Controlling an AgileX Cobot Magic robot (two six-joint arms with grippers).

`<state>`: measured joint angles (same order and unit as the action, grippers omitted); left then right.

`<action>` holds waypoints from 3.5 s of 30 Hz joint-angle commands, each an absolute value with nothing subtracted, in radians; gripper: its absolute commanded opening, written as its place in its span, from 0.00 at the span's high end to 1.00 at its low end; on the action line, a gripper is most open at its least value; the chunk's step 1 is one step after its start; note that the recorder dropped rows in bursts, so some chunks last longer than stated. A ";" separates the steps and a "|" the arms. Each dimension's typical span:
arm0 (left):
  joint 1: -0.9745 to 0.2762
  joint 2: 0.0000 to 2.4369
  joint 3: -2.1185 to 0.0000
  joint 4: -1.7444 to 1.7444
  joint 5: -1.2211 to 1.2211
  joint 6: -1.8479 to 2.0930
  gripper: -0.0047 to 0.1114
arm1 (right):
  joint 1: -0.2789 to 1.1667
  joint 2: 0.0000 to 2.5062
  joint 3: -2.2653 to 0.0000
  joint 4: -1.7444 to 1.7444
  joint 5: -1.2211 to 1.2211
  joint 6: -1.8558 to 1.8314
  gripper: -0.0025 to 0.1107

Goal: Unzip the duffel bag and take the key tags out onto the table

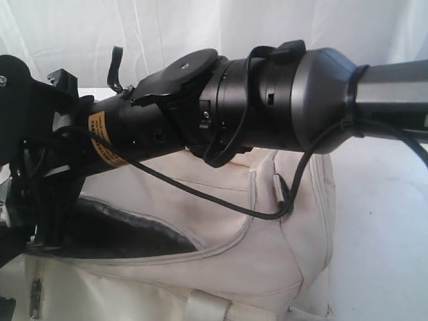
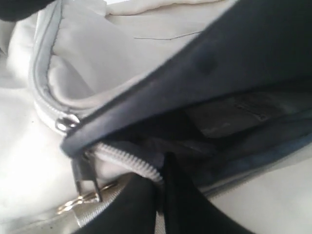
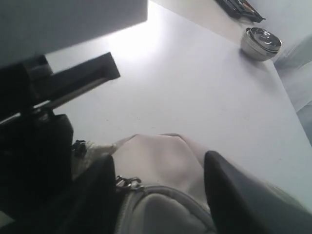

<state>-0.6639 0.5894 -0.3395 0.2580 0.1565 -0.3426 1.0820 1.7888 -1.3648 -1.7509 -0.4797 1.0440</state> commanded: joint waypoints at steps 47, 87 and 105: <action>-0.661 0.581 -0.339 0.496 0.123 -0.386 0.96 | 1.155 1.735 -1.266 -1.744 -0.329 1.069 0.72; -0.661 0.581 -0.339 0.513 0.097 -0.366 0.96 | 1.190 1.825 -1.315 -1.744 -0.046 0.777 0.92; -0.661 0.581 -0.339 0.495 0.333 -0.502 0.96 | 1.115 1.722 -1.315 -1.693 0.253 0.931 0.98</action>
